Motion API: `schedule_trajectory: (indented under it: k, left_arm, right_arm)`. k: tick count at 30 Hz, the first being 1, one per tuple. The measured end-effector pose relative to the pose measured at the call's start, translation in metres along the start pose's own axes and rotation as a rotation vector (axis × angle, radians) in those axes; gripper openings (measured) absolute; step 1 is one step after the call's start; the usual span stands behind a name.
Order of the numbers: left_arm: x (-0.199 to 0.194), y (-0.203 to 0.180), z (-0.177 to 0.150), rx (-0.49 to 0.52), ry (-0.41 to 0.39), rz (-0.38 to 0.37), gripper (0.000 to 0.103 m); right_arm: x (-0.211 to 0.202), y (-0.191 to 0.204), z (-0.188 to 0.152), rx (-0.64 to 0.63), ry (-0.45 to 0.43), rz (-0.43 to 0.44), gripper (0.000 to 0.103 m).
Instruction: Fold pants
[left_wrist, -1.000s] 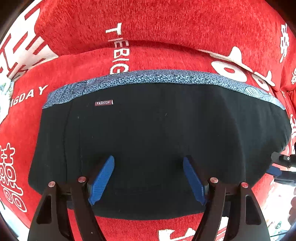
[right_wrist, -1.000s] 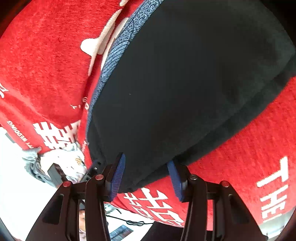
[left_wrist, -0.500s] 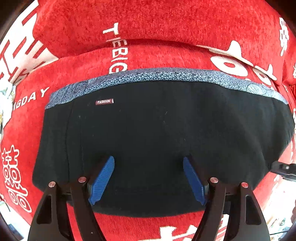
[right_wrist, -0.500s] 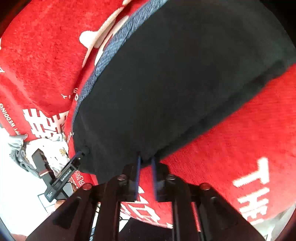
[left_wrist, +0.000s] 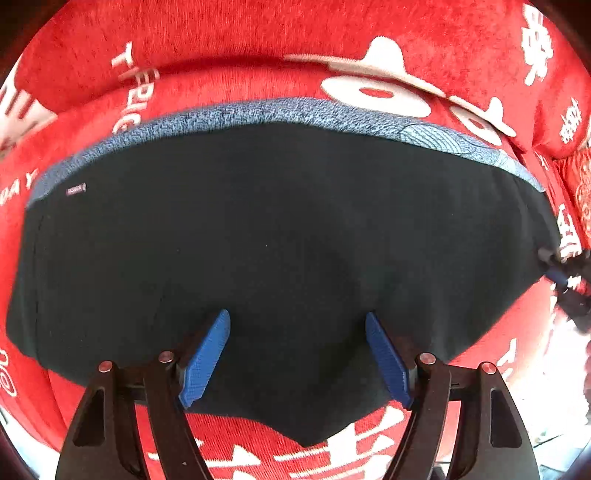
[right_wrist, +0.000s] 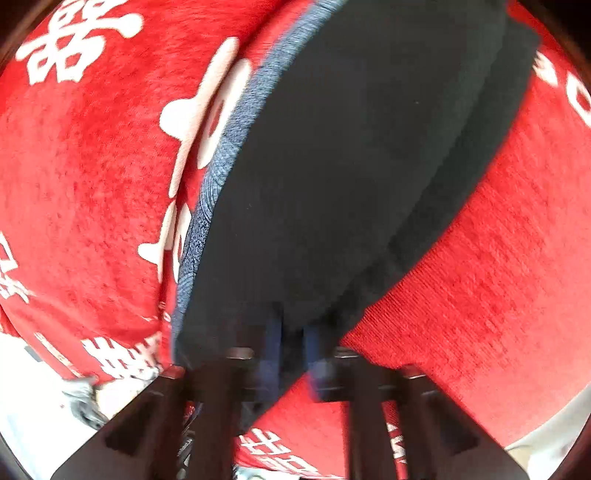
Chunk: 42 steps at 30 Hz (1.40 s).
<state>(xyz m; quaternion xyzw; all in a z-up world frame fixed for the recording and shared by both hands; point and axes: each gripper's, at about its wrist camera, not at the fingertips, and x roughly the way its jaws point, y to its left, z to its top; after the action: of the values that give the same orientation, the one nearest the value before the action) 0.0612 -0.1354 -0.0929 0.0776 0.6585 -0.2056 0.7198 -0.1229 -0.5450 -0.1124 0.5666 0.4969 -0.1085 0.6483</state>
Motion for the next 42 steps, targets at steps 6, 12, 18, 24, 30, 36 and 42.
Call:
schedule_trajectory:
  k: [6,12,18,24,30,36,42]
  left_arm:
    - [0.002,-0.01,0.001,0.058,0.03,0.037,0.077]
    - [-0.014,-0.032,0.015,0.041,0.017,0.041,0.077]
    - [-0.008,-0.09,0.039,0.075,-0.01,0.043,0.077]
    - [0.015,-0.103,0.024,0.035,0.014,0.087,0.077]
    - [0.015,-0.104,0.021,0.014,0.025,0.111,0.077]
    - [0.017,-0.105,0.023,-0.006,0.027,0.137,0.079]
    - [0.016,-0.108,0.024,-0.027,0.031,0.149,0.081]
  right_arm:
    - [0.001,-0.009,-0.011,-0.056,0.01,-0.027,0.009]
    - [-0.067,-0.038,0.021,-0.024,-0.165,-0.089,0.044]
    - [-0.1,-0.096,0.081,0.145,-0.287,-0.069,0.046]
    - [-0.085,-0.118,0.13,0.198,-0.213,-0.035,0.018]
    - [-0.098,-0.128,0.12,0.116,-0.158,-0.001,0.007]
    - [-0.099,-0.15,0.119,0.149,-0.158,0.061,0.055]
    - [-0.095,-0.133,0.146,0.103,-0.105,0.105,0.012]
